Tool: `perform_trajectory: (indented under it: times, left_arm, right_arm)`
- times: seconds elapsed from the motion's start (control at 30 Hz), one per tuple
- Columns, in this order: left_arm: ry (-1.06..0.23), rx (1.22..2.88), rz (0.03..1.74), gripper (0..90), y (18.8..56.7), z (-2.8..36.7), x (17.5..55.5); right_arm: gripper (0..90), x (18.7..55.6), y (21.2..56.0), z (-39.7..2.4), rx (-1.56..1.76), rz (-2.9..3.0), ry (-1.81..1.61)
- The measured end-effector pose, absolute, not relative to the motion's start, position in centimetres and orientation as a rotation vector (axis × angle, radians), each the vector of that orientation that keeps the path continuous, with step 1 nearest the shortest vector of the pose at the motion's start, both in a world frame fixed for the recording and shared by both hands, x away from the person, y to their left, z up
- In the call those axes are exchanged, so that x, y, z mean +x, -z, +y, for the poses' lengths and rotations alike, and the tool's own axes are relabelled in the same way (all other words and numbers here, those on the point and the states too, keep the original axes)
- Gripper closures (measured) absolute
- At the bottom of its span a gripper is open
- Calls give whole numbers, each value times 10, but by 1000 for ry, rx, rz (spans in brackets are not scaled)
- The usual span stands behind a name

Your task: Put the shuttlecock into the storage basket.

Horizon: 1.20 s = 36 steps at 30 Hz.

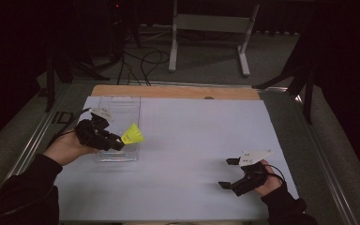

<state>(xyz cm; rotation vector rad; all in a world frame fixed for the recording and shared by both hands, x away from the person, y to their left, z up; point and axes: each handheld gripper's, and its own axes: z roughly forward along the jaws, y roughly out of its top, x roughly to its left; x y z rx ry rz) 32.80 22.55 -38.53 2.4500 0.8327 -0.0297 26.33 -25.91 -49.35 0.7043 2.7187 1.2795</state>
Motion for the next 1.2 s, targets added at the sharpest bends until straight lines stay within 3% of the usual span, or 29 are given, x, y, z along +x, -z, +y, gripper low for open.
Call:
perform_trajectory:
  times: [0.43,0.6,1.2]
  left_arm:
    - [-54,2328,1048,654,377,259,333]
    - [-118,2270,1245,654,378,267,336]
    - [-178,2187,1399,654,390,276,332]
  right_arm:
    - [97,252,502,-279,800,2628,-1338]
    - [97,249,503,-281,814,2610,-1338]
    - [97,247,509,-281,833,2605,-1388]
